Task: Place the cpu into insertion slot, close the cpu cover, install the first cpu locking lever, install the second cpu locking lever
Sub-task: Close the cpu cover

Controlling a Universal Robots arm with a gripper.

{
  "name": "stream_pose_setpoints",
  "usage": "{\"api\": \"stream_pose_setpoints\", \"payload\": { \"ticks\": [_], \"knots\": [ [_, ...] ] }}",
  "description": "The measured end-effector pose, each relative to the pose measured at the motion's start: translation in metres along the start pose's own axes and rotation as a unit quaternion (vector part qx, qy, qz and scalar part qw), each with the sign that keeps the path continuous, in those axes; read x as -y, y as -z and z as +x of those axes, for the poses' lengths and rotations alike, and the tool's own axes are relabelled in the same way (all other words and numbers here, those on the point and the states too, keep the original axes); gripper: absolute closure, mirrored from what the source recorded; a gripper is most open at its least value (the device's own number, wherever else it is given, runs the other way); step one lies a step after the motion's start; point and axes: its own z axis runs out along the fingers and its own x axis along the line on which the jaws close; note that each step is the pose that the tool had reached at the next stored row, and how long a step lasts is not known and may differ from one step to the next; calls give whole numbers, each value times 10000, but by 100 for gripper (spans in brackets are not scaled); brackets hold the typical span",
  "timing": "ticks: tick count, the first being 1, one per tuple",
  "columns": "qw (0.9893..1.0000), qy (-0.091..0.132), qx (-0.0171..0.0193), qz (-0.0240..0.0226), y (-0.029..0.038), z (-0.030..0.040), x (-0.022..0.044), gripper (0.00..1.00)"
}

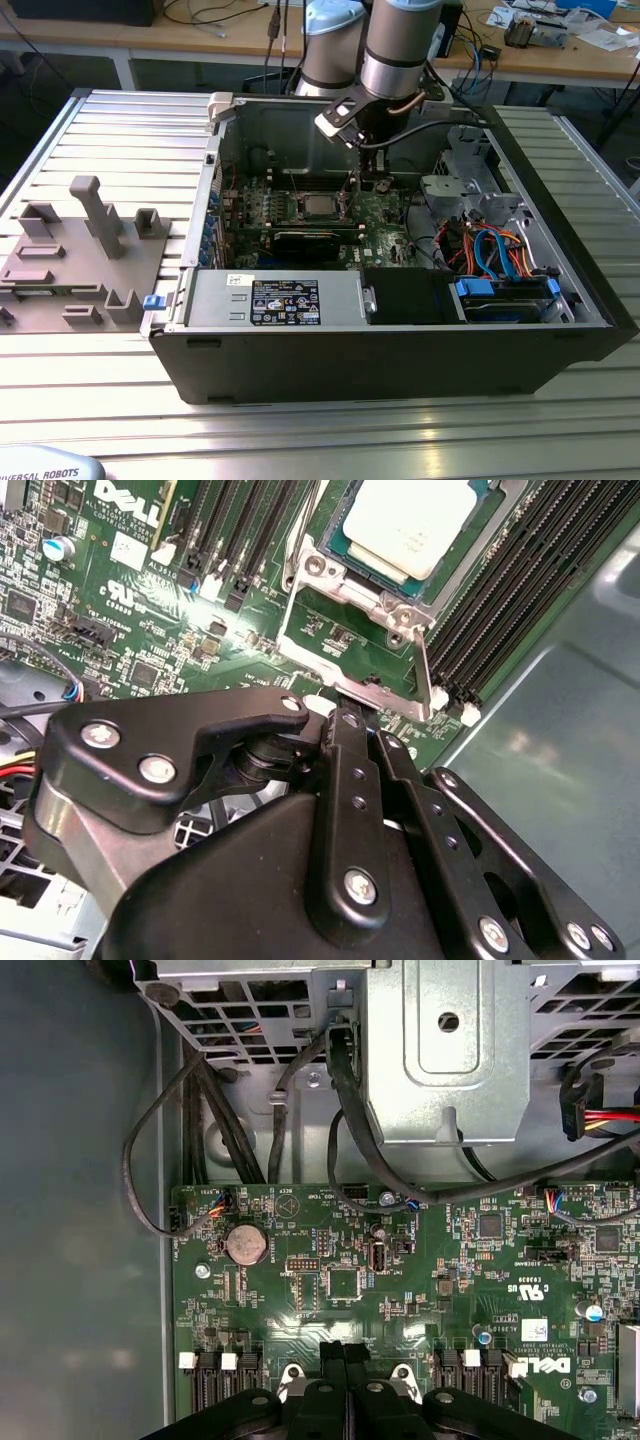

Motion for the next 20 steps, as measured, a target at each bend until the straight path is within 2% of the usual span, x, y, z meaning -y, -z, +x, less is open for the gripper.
{"api": "stream_pose_setpoints", "payload": {
  "ticks": [20],
  "knots": [
    [10000, 0, 0, 0, -2, -2, 119, 89]
  ]
}}
